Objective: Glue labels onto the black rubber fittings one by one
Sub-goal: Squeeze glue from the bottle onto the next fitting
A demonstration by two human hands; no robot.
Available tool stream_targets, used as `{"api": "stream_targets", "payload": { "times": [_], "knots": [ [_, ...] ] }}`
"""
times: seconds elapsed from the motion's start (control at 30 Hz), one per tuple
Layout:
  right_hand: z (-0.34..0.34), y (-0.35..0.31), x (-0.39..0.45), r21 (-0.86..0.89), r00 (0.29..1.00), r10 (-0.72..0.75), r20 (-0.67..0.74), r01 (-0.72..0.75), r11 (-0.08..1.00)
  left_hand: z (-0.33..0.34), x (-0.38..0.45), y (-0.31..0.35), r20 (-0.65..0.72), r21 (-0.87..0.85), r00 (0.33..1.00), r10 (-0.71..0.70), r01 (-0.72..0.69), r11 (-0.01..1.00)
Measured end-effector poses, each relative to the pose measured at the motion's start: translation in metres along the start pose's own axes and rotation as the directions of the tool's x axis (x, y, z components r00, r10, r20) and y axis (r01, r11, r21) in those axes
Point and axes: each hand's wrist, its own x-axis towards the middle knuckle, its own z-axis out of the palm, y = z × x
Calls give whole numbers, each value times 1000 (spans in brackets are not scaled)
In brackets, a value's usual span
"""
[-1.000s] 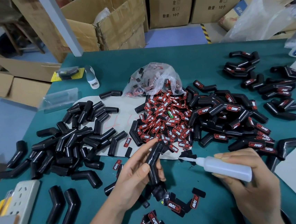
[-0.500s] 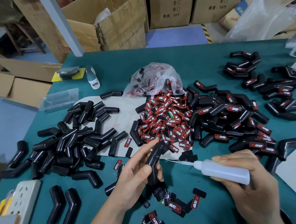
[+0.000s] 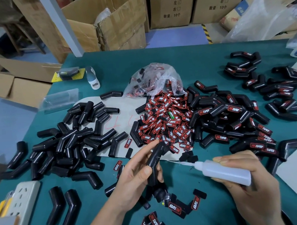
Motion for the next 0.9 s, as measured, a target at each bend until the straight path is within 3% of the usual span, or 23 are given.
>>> {"api": "stream_targets", "payload": {
  "times": [0.9],
  "knots": [
    [1, -3, 2, 39, 1000, -13, 25, 12, 999, 2, 0, 1, -5, -46, 1000, -3, 3, 999]
  ]
}}
